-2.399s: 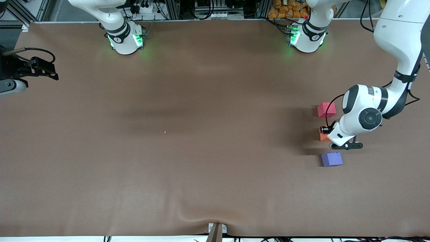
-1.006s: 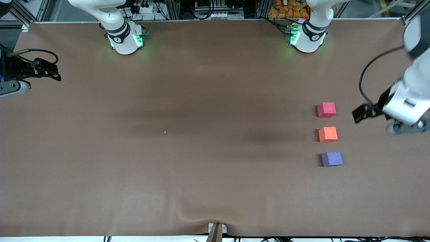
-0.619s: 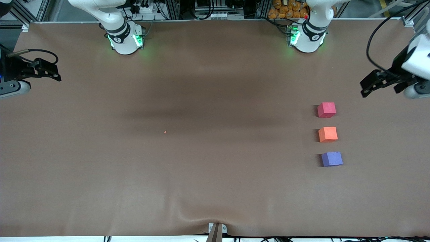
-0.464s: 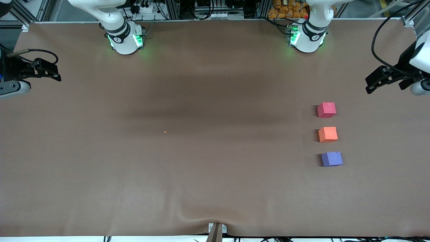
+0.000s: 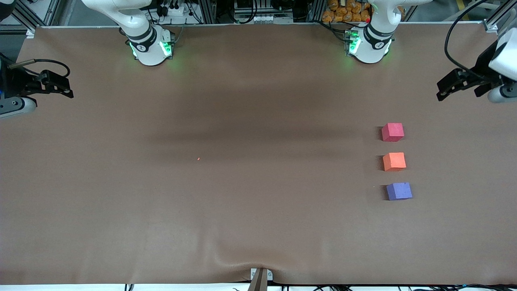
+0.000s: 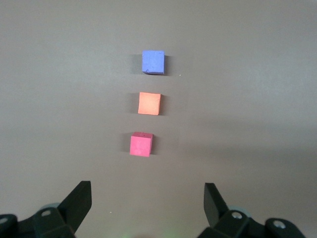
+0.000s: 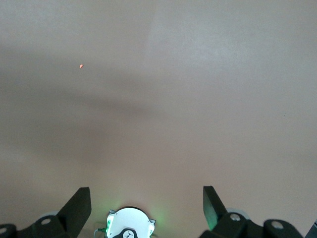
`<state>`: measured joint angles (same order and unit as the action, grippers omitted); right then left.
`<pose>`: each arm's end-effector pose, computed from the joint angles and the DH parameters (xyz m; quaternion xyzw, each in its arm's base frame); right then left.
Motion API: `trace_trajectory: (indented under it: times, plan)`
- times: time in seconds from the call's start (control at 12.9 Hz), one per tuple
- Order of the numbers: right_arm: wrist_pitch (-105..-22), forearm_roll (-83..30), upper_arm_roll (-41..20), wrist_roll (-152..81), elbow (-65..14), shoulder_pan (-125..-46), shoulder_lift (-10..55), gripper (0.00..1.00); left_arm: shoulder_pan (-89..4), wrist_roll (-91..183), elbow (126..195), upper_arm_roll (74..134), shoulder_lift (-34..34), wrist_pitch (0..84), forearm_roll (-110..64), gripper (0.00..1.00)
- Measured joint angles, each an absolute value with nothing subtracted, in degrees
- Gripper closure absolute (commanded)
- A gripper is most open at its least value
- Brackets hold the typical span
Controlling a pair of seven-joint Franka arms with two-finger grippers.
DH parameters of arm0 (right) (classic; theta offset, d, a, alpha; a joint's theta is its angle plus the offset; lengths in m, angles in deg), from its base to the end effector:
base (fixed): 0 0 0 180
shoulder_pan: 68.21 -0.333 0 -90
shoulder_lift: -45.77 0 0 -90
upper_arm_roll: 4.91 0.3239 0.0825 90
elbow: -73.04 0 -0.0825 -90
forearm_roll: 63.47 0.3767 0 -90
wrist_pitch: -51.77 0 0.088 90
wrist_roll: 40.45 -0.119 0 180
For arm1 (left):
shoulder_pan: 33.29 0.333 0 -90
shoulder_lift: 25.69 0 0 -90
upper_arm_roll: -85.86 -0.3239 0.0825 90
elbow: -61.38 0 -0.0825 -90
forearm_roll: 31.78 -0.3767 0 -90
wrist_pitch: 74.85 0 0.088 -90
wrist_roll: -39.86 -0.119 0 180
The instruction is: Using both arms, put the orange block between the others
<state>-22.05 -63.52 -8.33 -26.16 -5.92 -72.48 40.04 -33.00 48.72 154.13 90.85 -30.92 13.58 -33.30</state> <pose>0.5457 0.0099 0.6307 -0.9869 -0.1309 0.0944 0.0077 0.5137 -0.0413 0.6441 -0.9991 -0.0369 -0.0097 0.0162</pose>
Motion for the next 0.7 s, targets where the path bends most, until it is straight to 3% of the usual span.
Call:
trace_trajectory:
  times: [0.7]
  plan:
    - [-22.13,-63.52,-8.33,-26.16,-5.92,-72.48,40.04,0.0,-33.63,47.18,154.35,89.43,-31.38,12.49,-33.22,0.0]
